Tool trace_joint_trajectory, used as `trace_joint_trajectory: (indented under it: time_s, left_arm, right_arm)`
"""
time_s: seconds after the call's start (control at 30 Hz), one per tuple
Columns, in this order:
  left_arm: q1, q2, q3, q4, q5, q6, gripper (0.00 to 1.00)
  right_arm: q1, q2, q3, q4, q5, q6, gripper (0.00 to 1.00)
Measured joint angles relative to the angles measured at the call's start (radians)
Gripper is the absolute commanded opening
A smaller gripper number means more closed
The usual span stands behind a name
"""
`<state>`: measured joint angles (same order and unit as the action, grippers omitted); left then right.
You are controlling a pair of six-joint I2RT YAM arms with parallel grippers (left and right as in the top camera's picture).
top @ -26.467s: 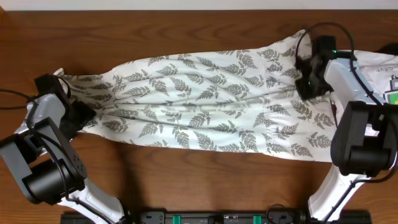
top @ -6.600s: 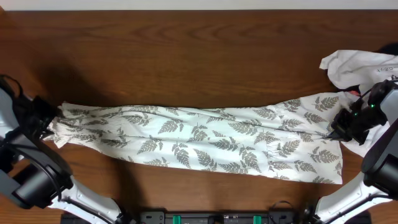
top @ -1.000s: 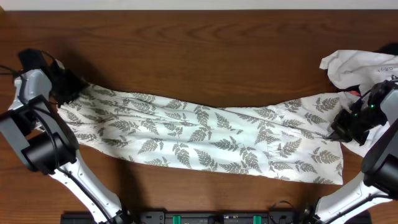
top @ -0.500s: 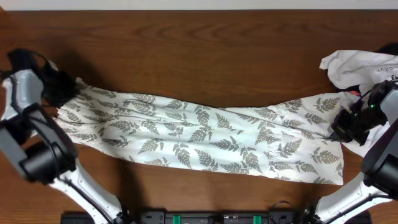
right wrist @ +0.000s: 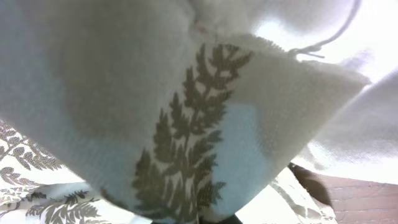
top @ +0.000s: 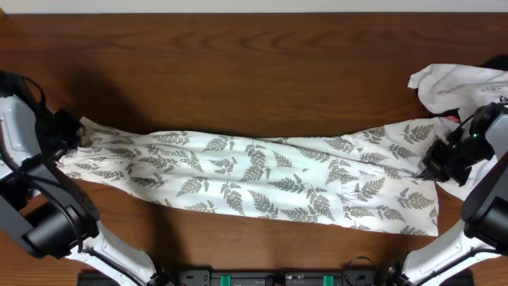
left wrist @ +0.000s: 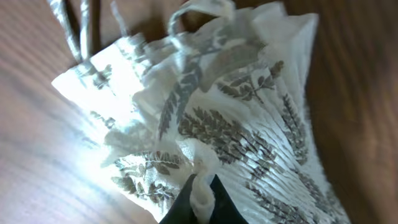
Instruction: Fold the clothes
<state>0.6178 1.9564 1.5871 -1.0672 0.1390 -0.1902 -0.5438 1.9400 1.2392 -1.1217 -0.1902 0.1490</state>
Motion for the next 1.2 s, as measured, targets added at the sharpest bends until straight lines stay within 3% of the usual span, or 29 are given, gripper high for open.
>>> trace_joint_trajectory:
  time_s: [0.87, 1.2]
  left_arm:
    - [0.054, 0.0, -0.249, 0.186, -0.119, -0.069, 0.06]
    - [0.054, 0.0, -0.259, 0.19, -0.2, -0.111, 0.06]
  right_arm:
    - [-0.042, 0.0, 0.0, -0.026, 0.093, 0.03, 0.01]
    - [-0.042, 0.0, 0.0, -0.054, 0.096, 0.03, 0.01]
